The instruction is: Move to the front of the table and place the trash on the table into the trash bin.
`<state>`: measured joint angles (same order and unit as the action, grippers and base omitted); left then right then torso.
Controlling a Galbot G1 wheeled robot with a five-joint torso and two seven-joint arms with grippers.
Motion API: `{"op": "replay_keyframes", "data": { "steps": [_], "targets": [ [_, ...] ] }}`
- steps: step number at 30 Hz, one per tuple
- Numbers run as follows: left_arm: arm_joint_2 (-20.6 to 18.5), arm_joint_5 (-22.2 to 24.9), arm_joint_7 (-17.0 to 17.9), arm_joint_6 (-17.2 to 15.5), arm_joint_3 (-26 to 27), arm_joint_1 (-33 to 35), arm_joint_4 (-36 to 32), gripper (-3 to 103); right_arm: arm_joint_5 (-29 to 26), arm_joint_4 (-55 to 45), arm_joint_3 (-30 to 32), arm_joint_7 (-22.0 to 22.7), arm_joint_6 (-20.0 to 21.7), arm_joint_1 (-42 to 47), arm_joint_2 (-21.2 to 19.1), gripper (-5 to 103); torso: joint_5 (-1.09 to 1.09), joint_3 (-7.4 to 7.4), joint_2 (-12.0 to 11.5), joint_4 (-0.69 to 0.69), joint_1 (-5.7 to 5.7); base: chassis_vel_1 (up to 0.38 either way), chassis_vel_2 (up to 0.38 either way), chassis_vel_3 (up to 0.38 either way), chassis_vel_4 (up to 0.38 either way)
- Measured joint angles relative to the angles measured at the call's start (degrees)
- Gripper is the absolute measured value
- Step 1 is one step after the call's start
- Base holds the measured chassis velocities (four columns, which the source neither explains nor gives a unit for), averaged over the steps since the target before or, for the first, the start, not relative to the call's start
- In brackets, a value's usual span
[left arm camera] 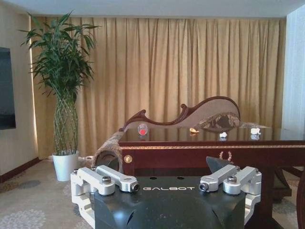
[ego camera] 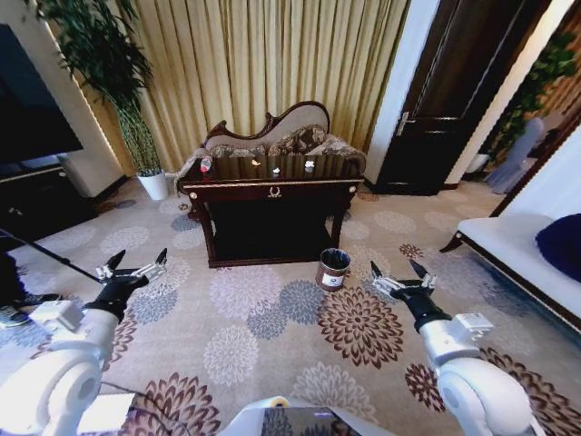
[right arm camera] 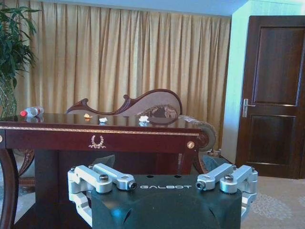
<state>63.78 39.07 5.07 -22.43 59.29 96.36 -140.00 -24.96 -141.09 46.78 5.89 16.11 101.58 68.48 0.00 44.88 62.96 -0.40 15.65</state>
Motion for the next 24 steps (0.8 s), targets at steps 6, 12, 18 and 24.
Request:
{"op": "replay_keyframes", "data": {
  "steps": [6, 12, 18, 24],
  "targets": [
    [-0.11, 0.00, -0.05, 0.16, 0.08, -0.05, 0.01, 100, -0.02, -0.25, -0.06, -0.81, 0.48, -0.01, -0.01, 100, 0.00, 0.00, 0.00, 0.00, 0.00, 0.000, 0.000, 0.000, 0.000],
    [-0.10, 0.00, -0.23, 0.44, 0.18, 0.00, 0.19, 100, 0.32, -0.06, 0.02, -2.18, 0.21, 0.07, 0.22, 100, 0.00, 0.00, 0.00, 0.00, 0.00, 0.000, 0.000, 0.000, 0.000],
    [-0.25, 0.00, -0.90, 0.77, 0.22, 0.01, 0.20, 100, 0.44, 0.57, -0.06, -2.70, -1.02, 0.06, 0.35, 100, 0.00, 0.00, 0.01, 0.00, -0.01, 0.000, 0.000, 0.000, 0.000],
    [-0.16, -0.07, -0.97, 1.03, 0.18, -0.01, 0.44, 100, 0.53, 0.86, -0.06, -2.69, -1.15, 0.07, 0.43, 100, 0.00, -0.01, 0.01, -0.01, -0.01, -0.083, 0.092, 0.081, -0.081]
  ]
}}
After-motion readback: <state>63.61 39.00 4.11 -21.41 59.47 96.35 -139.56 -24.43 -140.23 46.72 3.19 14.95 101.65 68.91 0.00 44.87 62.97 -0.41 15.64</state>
